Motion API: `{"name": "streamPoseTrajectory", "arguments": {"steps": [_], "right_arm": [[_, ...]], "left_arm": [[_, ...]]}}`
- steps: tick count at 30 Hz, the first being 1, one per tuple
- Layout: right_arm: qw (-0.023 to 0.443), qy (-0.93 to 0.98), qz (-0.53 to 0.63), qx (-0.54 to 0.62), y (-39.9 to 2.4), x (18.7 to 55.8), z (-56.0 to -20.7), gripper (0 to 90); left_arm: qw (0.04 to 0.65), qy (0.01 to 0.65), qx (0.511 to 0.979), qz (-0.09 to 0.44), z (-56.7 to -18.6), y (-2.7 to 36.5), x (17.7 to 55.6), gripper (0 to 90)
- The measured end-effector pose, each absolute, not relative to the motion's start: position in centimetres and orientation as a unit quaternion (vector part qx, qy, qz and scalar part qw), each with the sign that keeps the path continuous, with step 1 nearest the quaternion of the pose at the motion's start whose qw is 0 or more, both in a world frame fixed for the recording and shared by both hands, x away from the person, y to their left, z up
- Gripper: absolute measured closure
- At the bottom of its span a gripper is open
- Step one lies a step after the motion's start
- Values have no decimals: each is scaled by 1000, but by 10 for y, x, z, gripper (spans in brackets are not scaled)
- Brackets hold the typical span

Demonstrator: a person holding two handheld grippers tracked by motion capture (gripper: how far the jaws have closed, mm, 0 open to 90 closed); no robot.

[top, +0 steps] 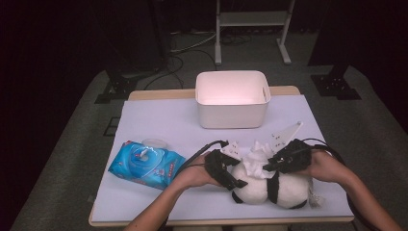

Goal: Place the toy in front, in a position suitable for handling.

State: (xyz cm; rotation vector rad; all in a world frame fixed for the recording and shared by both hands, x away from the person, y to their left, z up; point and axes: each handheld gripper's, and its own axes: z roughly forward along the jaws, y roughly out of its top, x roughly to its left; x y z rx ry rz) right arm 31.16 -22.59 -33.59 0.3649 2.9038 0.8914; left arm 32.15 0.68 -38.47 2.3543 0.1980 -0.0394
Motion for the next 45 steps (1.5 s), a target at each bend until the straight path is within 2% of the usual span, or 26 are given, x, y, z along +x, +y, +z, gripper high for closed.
{"name": "streamPoseTrajectory", "arguments": {"steps": [13,26,33,39,43,45], "right_arm": [[52,943,294,147,-254,307,-331,811],[53,939,309,139,-255,292,-341,817],[53,942,307,125,-252,288,-341,816],[46,943,308,119,-244,294,-337,814],[47,943,308,113,-231,301,-334,814],[48,944,308,109,-225,306,-333,814]], "left_arm": [[376,77,923,-18,-384,8,322,246],[369,90,924,-31,-379,4,330,97],[366,92,923,-70,-391,-1,337,92],[387,86,916,-65,-391,5,335,304],[388,85,916,-54,-384,8,336,350],[381,82,920,-30,-378,11,336,353]]}}
